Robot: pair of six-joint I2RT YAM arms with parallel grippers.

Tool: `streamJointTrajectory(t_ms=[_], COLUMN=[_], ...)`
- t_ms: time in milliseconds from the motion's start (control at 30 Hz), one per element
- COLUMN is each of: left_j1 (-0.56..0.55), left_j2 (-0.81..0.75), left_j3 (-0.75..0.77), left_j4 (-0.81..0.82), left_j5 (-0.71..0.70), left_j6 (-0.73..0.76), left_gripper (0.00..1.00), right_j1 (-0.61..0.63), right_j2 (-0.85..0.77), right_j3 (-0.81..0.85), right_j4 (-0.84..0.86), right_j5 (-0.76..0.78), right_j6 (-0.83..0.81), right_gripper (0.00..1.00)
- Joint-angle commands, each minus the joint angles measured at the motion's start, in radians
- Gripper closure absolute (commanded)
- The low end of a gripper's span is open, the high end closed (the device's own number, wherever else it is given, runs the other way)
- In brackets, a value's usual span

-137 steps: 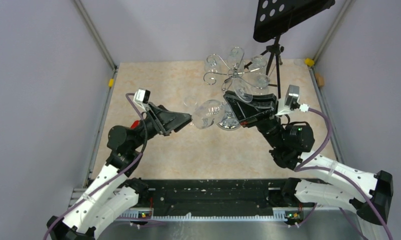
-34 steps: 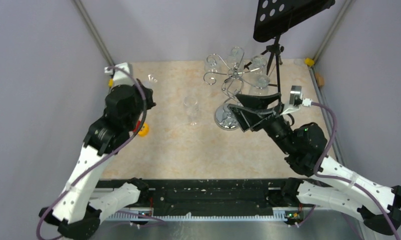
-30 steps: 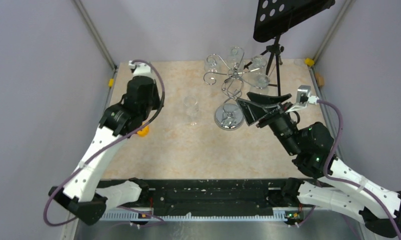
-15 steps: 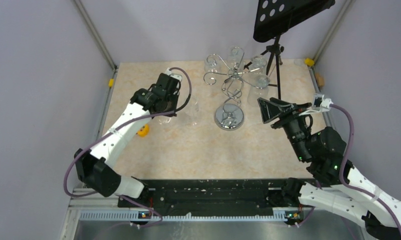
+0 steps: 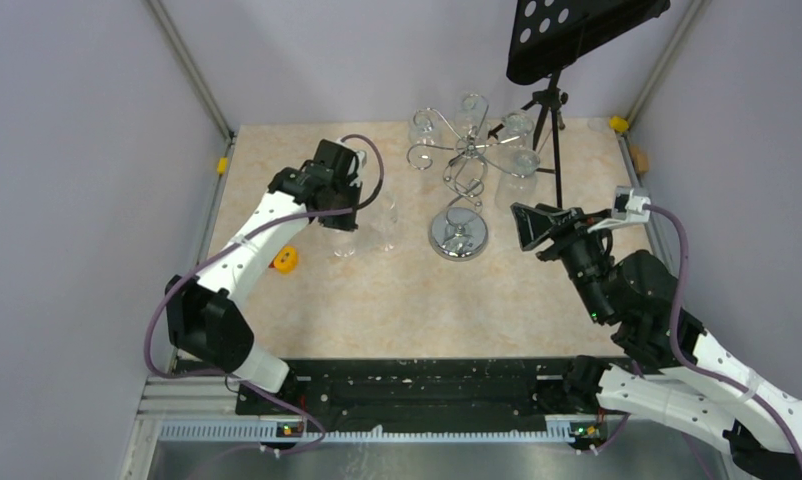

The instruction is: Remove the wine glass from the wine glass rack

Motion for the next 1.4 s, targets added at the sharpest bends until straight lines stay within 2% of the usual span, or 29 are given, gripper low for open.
streamJointTrajectory(t_ms=[0, 100, 367, 467, 633, 800, 900, 1033, 1267, 1300, 1367], left_j1=[0.011, 0.011, 0.011, 0.011, 0.011, 0.011, 0.011, 0.011, 0.011, 0.011, 0.011], left_j2=[0.033, 0.059, 0.100, 0.084, 0.020, -0.116, -0.229, -0.336, -0.476, -0.491, -0.521], left_j3=[0.063, 0.085, 0.173, 0.184, 0.198, 0.162, 0.086, 0.025, -0.090, -0.103, -0.133], left_j4=[0.044, 0.021, -0.055, -0.062, -0.063, 0.027, 0.134, 0.193, 0.253, 0.258, 0.282], left_j5=[0.039, 0.017, -0.008, -0.034, -0.043, -0.031, -0.017, 0.005, 0.005, 0.014, 0.039], left_j6=[-0.003, -0.004, -0.003, -0.003, 0.003, -0.012, -0.031, -0.047, -0.085, -0.090, -0.099], left_gripper=[1.00, 0.99, 0.75, 0.63, 0.53, 0.45, 0.29, 0.26, 0.22, 0.22, 0.21], right_j1=[-0.003, -0.002, -0.003, -0.003, -0.003, -0.003, -0.002, -0.002, -0.018, -0.041, -0.158], right_j2=[0.017, 0.031, 0.015, 0.021, 0.024, 0.023, 0.037, 0.106, 0.262, 0.285, 0.323], right_j3=[0.063, 0.090, 0.105, 0.126, 0.144, 0.198, 0.248, 0.357, 0.464, 0.477, 0.492], right_j4=[-0.036, -0.091, -0.136, -0.174, -0.196, -0.239, -0.267, -0.338, -0.310, -0.305, -0.294], right_j5=[0.010, 0.021, 0.042, 0.054, 0.078, 0.158, 0.186, 0.201, 0.171, 0.139, -0.031], right_j6=[0.016, 0.031, 0.047, 0.052, 0.038, -0.045, -0.094, -0.108, -0.149, -0.147, -0.112], right_gripper=[0.43, 0.43, 0.43, 0.43, 0.40, 0.31, 0.26, 0.25, 0.24, 0.24, 0.24])
